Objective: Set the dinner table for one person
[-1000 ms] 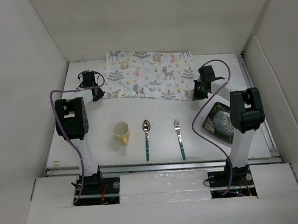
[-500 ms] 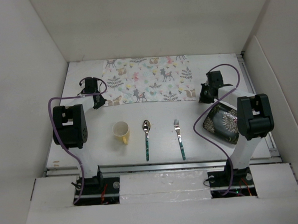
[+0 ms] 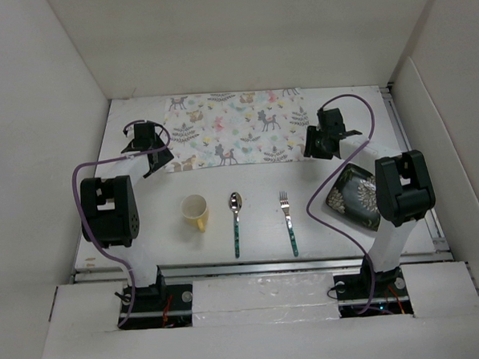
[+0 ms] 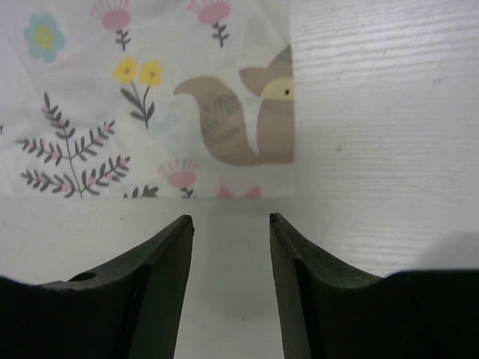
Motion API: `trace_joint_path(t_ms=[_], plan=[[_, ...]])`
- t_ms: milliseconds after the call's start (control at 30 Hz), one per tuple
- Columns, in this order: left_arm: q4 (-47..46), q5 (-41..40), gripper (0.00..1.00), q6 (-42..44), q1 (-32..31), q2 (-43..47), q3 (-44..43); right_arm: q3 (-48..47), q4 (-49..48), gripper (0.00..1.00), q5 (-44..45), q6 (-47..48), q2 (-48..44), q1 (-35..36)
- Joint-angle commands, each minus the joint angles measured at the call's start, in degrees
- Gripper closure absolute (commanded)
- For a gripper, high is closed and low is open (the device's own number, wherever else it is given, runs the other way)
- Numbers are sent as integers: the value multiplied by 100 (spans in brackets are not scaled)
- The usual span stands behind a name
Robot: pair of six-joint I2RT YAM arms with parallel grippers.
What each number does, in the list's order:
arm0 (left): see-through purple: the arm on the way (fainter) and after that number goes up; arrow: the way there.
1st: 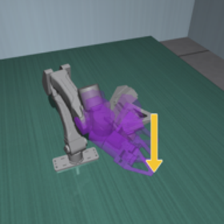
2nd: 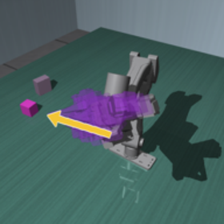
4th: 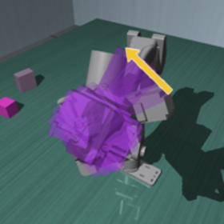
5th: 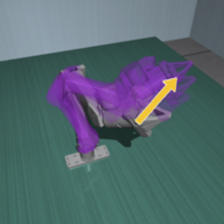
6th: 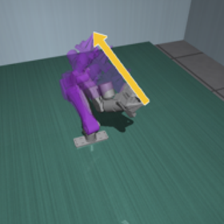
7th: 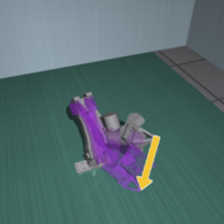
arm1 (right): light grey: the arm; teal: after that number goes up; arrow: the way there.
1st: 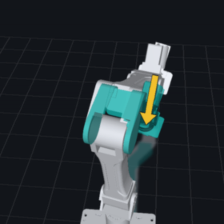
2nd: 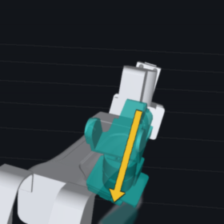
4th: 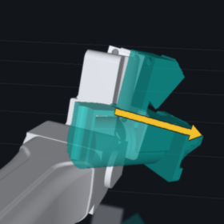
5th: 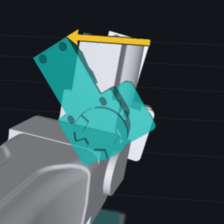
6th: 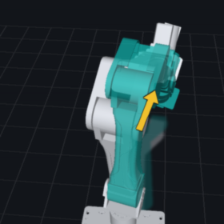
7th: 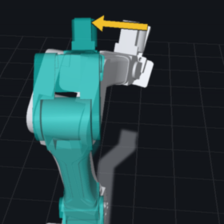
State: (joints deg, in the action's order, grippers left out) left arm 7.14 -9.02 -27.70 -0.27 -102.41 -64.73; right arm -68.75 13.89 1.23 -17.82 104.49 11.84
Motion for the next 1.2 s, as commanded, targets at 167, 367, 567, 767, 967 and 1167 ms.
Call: trace_joint_path(t_ms=[167, 367, 567, 767, 967, 1167], plan=[[-1063, 1541, 41, -455, 10, 2460, 547, -1000, 606, 49, 747, 51, 695, -41], [-1645, 2545, 41, -912, 10, 4430, 1190, -1193, 1001, 50, 747, 191, 923, -41], [-1550, 2669, 41, -703, -304, 5741, 1569, -1703, 1652, 64, 641, 350, 1197, -41], [-1461, 2975, 41, -534, -509, 5645, 1604, -1642, 1775, 92, 738, 315, 1162, -94], [-1346, 3081, 41, -508, -685, 5565, 1516, -1448, 1652, 100, 712, 271, 1021, -94], [-1311, 2898, 41, -455, -685, 5592, 1569, -1273, 1512, 100, 711, 306, 925, -94]])
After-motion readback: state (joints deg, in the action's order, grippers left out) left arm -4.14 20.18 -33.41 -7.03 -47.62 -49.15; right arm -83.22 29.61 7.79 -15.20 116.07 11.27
